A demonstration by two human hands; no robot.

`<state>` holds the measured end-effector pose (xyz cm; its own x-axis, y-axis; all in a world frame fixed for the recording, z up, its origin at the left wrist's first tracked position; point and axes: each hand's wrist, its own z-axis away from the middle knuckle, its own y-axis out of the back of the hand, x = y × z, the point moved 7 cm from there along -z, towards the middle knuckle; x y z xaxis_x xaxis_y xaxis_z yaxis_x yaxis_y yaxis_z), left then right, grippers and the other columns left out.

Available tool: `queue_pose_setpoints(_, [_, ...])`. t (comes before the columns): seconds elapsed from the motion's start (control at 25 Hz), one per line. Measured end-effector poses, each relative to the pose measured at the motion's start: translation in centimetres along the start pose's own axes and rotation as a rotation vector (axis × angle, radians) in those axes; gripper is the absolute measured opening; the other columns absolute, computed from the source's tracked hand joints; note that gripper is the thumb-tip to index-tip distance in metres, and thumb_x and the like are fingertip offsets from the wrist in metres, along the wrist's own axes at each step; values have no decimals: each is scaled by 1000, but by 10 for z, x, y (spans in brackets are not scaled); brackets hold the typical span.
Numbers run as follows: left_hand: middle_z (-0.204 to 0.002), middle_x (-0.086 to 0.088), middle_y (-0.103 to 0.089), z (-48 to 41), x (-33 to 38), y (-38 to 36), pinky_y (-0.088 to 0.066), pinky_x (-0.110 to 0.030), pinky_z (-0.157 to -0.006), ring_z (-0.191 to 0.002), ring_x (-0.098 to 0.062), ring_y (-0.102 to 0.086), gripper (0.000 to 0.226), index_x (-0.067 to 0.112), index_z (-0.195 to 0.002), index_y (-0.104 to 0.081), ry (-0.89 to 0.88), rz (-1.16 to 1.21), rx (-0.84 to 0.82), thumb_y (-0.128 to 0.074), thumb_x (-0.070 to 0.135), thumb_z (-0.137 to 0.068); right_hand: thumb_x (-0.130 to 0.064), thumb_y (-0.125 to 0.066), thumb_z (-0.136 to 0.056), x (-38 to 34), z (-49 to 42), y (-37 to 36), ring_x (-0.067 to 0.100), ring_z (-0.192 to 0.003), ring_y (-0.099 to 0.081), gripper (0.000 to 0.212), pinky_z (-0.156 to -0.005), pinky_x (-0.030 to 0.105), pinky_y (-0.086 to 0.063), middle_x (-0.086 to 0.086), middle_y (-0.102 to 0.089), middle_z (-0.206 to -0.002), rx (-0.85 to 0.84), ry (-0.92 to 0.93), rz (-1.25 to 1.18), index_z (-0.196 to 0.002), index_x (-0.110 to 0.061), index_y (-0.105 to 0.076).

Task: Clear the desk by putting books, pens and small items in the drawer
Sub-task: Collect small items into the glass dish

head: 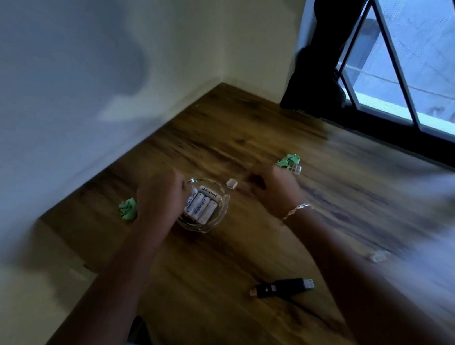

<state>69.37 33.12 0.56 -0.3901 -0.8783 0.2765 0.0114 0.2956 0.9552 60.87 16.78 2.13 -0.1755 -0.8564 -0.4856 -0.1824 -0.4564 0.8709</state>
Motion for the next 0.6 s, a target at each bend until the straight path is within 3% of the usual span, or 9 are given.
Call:
queue_pose_setpoints(0.08, [-87, -8, -70, 1, -4, 7, -39, -31, -62, -81, -25, -63, 16, 11, -88, -66, 12, 73, 73, -60, 26, -88, -16, -56, -88, 46, 19, 21, 19, -89, -60, 17, -74, 23, -44, 7, -65, -100, -32, -106, 79, -103, -12, -63])
queue_pose_setpoints(0.24, [-84, -12, -68, -2, 16, 14, -38, -30, -64, -80, -28, -62, 13, 9, -83, -66, -103, 218, 131, -63, 21, -87, -14, -65, -82, 102, 65, 28, 18, -92, -60, 15, -86, 34, -50, 6, -65, -99, -341, -191, 108, -86, -28, -61])
queue_pose_setpoints(0.32, [-89, -12, -66, -2, 45, 10, -38, -31, -68, -86, -28, -58, 10, 9, -84, -65, -255, 251, 96, -66, 19, -84, -17, -66, -82, 104, 79, 21, 18, -100, -56, 19, -89, 34, -48, -1, -58, -102, -444, -196, 115, -98, -25, -61])
queue_pose_setpoints(0.44, [-99, -10, -61, 4, 82, -1, -37, -32, -77, -102, -28, -49, 16, 10, -91, -66, -411, 231, 30, -69, 21, -81, -14, -65, -82, 100, 79, 19, 18, -101, -52, 30, -89, 34, -48, 2, -54, -110, -395, -206, 138, -110, -17, -58])
queue_pose_setpoints(0.6, [-105, -8, -60, 8, 93, -6, -36, -31, -80, -108, -25, -46, 19, 11, -99, -65, -469, 246, 2, -67, 21, -83, -11, -54, -88, 89, 78, 19, 19, -99, -55, 21, -81, 28, -47, 6, -56, -113, -255, -136, 217, -108, -14, -59])
